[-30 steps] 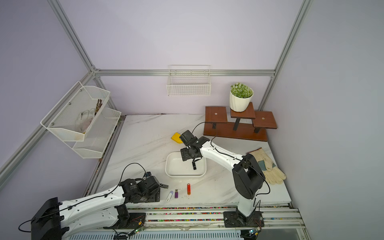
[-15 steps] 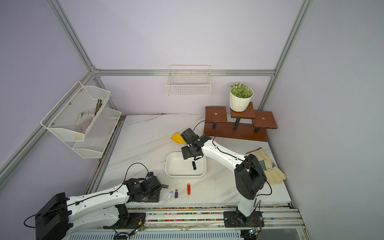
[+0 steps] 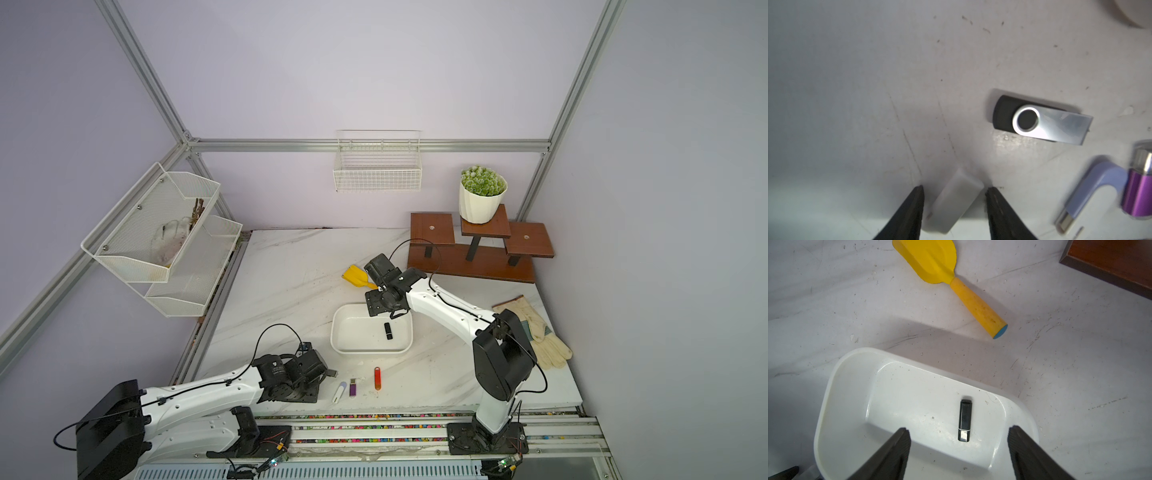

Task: Put the usb flash drive into the storage box
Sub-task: Pick up the USB flash from the center of the board.

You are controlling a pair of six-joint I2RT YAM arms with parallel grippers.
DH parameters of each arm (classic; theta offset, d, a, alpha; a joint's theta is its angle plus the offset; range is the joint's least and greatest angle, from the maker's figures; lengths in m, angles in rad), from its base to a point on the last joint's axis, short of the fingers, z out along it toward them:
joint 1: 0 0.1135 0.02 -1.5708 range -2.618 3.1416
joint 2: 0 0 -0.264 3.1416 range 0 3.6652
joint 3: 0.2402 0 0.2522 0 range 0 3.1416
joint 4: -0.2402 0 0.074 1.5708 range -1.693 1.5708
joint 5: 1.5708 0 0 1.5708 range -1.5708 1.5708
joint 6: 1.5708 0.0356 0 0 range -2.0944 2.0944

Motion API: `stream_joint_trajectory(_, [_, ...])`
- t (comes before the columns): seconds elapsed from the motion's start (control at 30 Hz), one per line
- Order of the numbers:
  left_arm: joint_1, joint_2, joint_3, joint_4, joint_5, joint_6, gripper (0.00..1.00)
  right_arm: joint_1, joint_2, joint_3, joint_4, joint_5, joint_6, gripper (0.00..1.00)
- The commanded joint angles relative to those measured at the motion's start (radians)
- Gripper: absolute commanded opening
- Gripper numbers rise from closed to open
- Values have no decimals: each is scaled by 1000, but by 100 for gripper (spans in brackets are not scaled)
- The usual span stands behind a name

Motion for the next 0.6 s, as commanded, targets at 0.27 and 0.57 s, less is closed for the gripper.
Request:
stream_joint_trajectory(0.27, [-7,5,-15,-32,30,-52,45,-9,-32,1,-14,1,-14,80])
stream_joint_trajectory(0.57, [-7,20,-2,-32,30,-52,34,-11,-33,1,-17,0,-15,80])
